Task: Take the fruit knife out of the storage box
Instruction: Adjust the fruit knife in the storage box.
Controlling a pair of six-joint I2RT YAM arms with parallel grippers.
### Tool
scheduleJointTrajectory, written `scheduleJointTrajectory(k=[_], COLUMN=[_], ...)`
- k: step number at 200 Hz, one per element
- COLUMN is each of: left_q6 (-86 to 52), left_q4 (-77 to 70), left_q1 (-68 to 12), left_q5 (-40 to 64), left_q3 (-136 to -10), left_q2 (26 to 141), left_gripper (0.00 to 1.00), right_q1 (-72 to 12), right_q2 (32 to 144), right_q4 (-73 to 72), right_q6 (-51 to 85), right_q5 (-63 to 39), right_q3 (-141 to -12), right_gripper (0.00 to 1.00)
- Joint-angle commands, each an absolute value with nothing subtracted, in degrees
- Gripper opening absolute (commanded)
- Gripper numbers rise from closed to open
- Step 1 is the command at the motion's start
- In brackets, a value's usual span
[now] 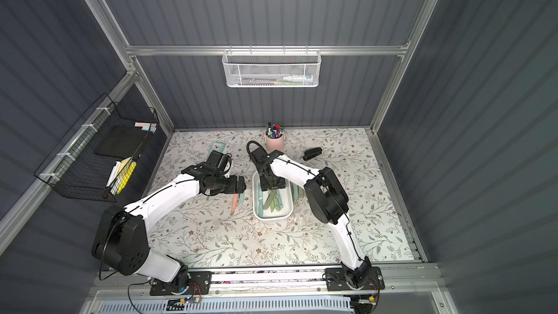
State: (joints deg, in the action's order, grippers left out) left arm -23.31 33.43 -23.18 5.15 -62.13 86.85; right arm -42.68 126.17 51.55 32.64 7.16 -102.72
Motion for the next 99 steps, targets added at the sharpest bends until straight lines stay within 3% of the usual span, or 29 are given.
scheduleJointTrajectory(k=[1, 53, 99], left_q6=[-23.9, -21.5, -21.3], left_q4=[34.7, 33.8, 33.7], left_q1=[-23.3, -23.4, -23.4], left_q5=[5.4, 7.7, 8.6], left_q3=[-62.1, -63.1, -63.2], left_q2=[86.7, 87.5, 87.9], left_gripper=[0.99, 0.99, 0.99], right_q1=[-43.2, -43.7, -43.9], right_q2=[123.0, 113.8, 115.8], right_q4=[51.8, 44.9, 50.8], right_q6=[32.8, 32.1, 34.0], right_q5=[9.6, 8.6, 1.7], right_q3=[-101.7, -91.5, -94.0], right_gripper=[0.62, 0.63, 0.59])
